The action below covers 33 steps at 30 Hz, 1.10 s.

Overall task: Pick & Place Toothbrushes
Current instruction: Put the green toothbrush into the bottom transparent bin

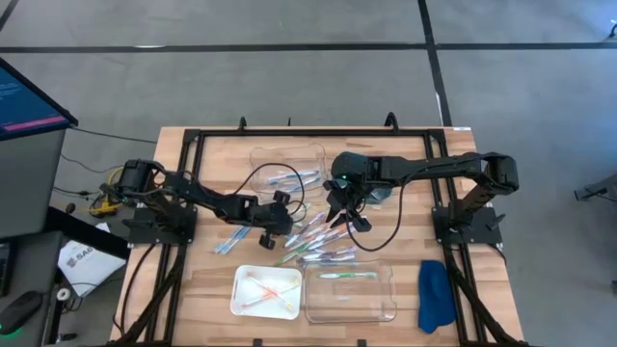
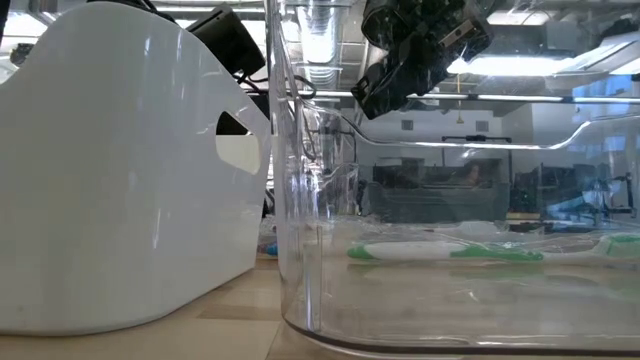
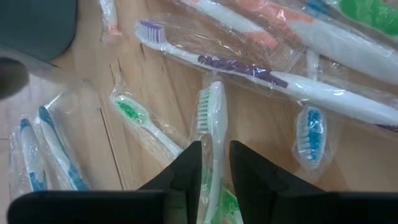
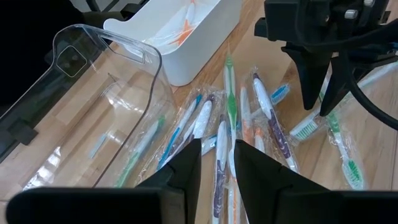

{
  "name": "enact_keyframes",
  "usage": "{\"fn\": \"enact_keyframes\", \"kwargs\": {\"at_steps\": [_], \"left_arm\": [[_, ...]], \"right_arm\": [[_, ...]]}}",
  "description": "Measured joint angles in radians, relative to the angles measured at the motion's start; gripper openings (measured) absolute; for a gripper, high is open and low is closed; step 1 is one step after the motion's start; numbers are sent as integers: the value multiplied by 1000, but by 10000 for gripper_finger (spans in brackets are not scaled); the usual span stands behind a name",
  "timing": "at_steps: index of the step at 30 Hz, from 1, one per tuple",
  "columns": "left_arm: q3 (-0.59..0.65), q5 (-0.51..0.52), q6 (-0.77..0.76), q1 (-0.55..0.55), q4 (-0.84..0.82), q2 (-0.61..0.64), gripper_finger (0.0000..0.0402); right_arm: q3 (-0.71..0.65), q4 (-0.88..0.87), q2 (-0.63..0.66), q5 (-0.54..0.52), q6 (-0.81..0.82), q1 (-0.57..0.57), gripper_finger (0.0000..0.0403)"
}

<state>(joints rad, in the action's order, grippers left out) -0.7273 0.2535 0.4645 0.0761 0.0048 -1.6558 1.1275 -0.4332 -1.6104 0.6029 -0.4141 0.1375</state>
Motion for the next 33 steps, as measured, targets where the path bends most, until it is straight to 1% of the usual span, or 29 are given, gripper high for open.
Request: {"fn": "enact_keyframes", "kwargs": {"at_steps": [6, 9, 19, 23, 33], "left_arm": [[0, -1, -2, 0, 0, 0, 76], [0, -20, -3, -2, 1, 0, 79], [1, -45, -1, -21, 5, 0, 105], [1, -79, -27, -44, 20, 0, 106], [1, -86, -27, -44, 20, 0, 106]], "right_arm": [[0, 0, 0, 0, 1, 0, 90], [0, 0, 0, 0, 3, 0, 90], [0, 0, 0, 0, -4, 0, 90], [0, 0, 0, 0, -3, -1, 90], [0, -3, 0, 0, -2, -1, 90]]}}
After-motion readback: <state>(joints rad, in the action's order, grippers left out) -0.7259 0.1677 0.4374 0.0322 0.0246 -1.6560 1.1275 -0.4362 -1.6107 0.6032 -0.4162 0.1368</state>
